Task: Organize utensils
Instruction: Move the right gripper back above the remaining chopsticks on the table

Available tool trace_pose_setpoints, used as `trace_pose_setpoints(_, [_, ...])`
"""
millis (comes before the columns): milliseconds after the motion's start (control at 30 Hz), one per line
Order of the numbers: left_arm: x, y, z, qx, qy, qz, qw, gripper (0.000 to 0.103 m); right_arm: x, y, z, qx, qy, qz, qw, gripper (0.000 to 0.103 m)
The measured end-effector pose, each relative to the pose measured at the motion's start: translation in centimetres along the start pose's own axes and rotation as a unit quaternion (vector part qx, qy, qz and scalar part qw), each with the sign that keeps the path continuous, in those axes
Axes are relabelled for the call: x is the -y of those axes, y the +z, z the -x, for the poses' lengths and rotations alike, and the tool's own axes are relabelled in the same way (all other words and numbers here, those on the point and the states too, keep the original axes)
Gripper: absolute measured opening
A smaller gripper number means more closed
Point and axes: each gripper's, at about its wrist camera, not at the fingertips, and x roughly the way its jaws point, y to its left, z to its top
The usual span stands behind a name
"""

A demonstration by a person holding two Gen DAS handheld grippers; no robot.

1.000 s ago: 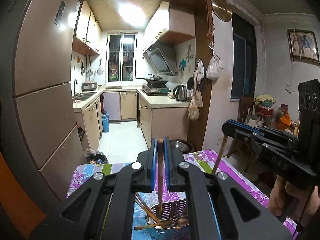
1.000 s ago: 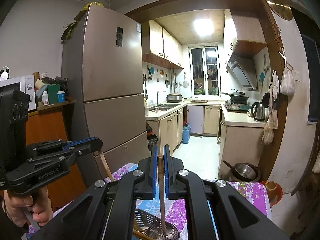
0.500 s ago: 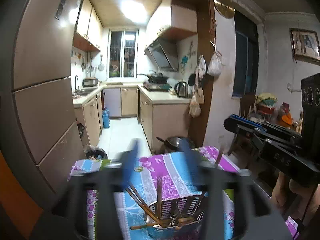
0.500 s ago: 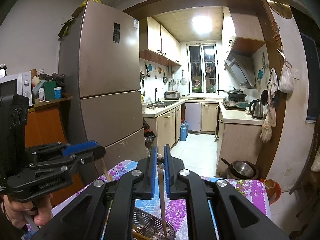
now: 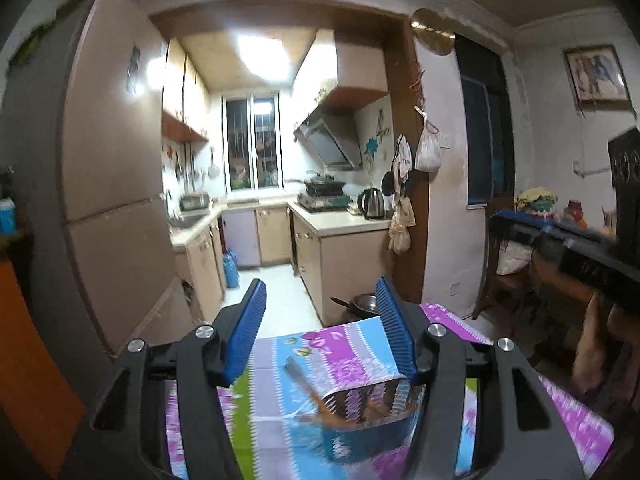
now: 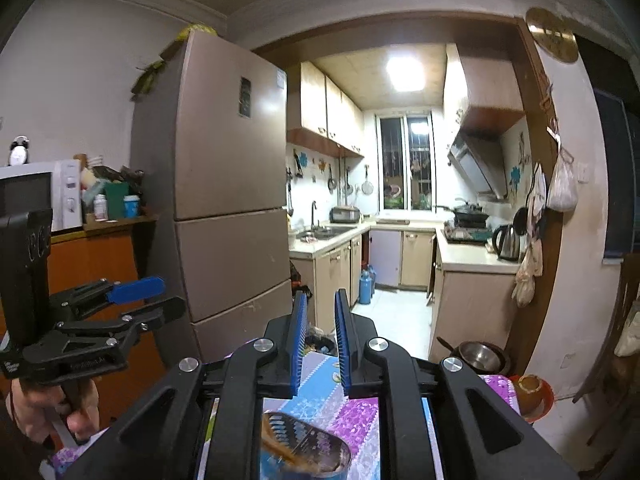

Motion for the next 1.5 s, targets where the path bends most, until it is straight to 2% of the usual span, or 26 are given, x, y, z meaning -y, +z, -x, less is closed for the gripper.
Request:
trace_pose_setpoints(100, [-0.3, -3.0, 6.0, 0.021, 0.007, -0.019, 0.9996, 0.062, -2.2, -2.4, 5.3, 0.008, 0.022, 0.012, 1.0, 0.016])
trace_pose_setpoints(233, [-0.7, -9.1, 12.3, 0.016, 0.015, -0.031, 0.9993, 0.062, -5.1, -10.2, 12.4, -0.012, 0.048, 0.004, 0.999, 0.016])
trace_pose_setpoints(300, [-0.6, -13.5, 14.7, -0.008, 0.013, -0.02, 0.9997, 0.062, -6.5, -15.7, 15.0, -0.038, 0.05, -0.013, 0.998, 0.016])
trace_pose_setpoints(367, [0.1, -17.2, 15.8, -0.032, 0.018, -0.019, 0.9992, 0.062, -7.5, -20.3, 16.7, -0.06, 0.037, -0.024, 0.997, 0.016])
trace_pose_setpoints(500, [2.5, -26.2, 16.6, -0.099, 0.015, -0.008, 0.995, 0.062, -9.8, -28.4, 18.7, -0.12, 0.038, -0.045, 0.991, 0.016])
trace_pose_setpoints(600, [3.4, -30.2, 16.2, -0.132, 0.012, 0.012, 0.9911, 0.059, -11.2, -31.9, 18.8, -0.151, 0.035, -0.037, 0.987, 0.016])
trace_pose_setpoints(767, [4.3, -33.4, 16.3, -0.142, 0.015, 0.02, 0.9896, 0.059, -11.9, -34.2, 18.8, -0.163, 0.018, -0.031, 0.986, 0.016])
trace_pose_setpoints(933, [4.8, -34.3, 16.4, -0.138, 0.018, 0.005, 0.9903, 0.059, -12.3, -35.7, 18.8, -0.176, 0.005, -0.024, 0.984, 0.016])
trace_pose_setpoints(1067, [5.2, -35.2, 16.5, -0.141, 0.017, 0.0, 0.9899, 0.058, -11.8, -36.0, 18.6, -0.17, -0.003, -0.026, 0.985, 0.016])
trace_pose_setpoints(1333, [6.0, -35.5, 16.0, -0.144, 0.006, -0.005, 0.9896, 0.033, -11.6, -36.2, 18.3, -0.16, 0.003, -0.033, 0.987, 0.016])
trace_pose_setpoints(1500, [6.0, -35.6, 15.7, -0.134, 0.004, 0.004, 0.9909, 0.032, -11.7, -36.3, 18.2, -0.157, 0.007, -0.033, 0.987, 0.016])
